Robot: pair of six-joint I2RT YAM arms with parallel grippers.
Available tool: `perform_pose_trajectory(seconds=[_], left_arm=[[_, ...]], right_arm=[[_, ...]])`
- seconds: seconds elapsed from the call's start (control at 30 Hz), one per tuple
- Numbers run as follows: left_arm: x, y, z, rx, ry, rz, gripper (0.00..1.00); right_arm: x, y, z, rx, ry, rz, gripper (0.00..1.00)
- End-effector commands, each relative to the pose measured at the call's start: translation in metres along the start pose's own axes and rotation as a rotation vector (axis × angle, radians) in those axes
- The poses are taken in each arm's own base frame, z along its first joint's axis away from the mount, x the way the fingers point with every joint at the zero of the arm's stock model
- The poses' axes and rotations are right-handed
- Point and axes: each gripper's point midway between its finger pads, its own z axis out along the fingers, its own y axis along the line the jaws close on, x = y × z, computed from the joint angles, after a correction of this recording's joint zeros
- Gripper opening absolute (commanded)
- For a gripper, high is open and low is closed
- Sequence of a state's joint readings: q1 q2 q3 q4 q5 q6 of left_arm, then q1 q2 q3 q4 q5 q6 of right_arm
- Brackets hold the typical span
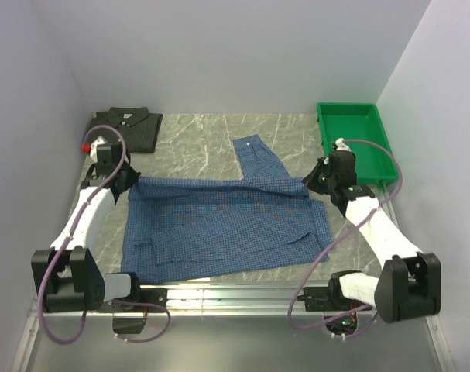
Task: Fold and stack the long sleeve shirts
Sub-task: Fold the shirt
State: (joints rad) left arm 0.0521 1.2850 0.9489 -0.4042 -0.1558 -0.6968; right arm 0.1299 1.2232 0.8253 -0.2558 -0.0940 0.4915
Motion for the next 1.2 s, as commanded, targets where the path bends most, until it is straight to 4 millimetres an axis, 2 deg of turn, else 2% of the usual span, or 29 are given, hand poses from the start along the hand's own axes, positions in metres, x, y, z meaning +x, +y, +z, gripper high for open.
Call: perform_pose_trajectory(seconds=[0.0,0.03,0.07,0.13,0.17,0.23,0.27,0.33,0.37,0.53,0.67,0.8,0.9,0.97,1.0,1.17], left_arm=[[0.013,0.021,-0.006,-0.059,-0.006,-0.096,0.0],[0.016,0.025,-0.009,-0.061,-0.009,-0.11,0.01],[0.031,0.039,-0.007,-0.094,0.006,-0.119,0.0],[0.042,0.047,-0.009,-0.104,0.006,-0.177,0.01],[0.057,0.058,-0.008,-0.128,0.029,-0.19,0.0],[0.064,0.066,-0.013,-0.147,0.022,-0.249,0.01],[0.075,0.075,-0.012,-0.17,0.033,-0.26,0.02],[0.076,0.081,-0.013,-0.181,0.002,-0.3,0.03],[0.083,0.088,-0.012,-0.198,0.008,-0.309,0.04],[0.094,0.093,-0.015,-0.191,0.009,-0.375,0.07],[0.097,0.094,-0.021,-0.172,0.008,-0.381,0.09],[0.101,0.088,-0.028,-0.121,0.028,-0.369,0.13],[0.102,0.088,-0.033,-0.108,0.026,-0.376,0.22],[0.103,0.09,-0.036,-0.113,0.027,-0.374,0.34],[0.103,0.09,-0.037,-0.114,0.028,-0.369,0.36],[0.105,0.092,-0.039,-0.133,0.039,-0.366,0.37]], right_arm=[[-0.011,0.006,-0.015,-0.05,-0.096,0.039,0.0],[0.001,0.0,-0.013,-0.048,-0.083,0.05,0.0],[0.006,-0.002,-0.012,-0.053,-0.078,0.06,0.0],[0.023,-0.007,-0.01,-0.058,-0.055,0.083,0.0],[0.028,-0.01,-0.01,-0.056,-0.043,0.093,0.0],[0.045,-0.018,-0.006,-0.039,-0.008,0.109,0.0],[0.05,-0.021,-0.005,-0.033,0.001,0.113,0.0],[0.063,-0.028,-0.002,-0.019,0.021,0.134,0.0],[0.067,-0.03,-0.001,-0.015,0.028,0.14,0.0],[0.089,-0.041,0.004,0.023,0.09,0.188,0.0],[0.091,-0.044,0.002,0.038,0.087,0.188,0.0],[0.079,-0.042,-0.005,0.035,0.042,0.165,0.0],[0.072,-0.043,-0.011,0.044,0.016,0.145,0.0],[0.068,-0.043,-0.015,0.046,0.004,0.133,0.0],[0.067,-0.042,-0.017,0.044,-0.002,0.127,0.0],[0.073,-0.047,-0.02,0.055,0.013,0.103,0.04]])
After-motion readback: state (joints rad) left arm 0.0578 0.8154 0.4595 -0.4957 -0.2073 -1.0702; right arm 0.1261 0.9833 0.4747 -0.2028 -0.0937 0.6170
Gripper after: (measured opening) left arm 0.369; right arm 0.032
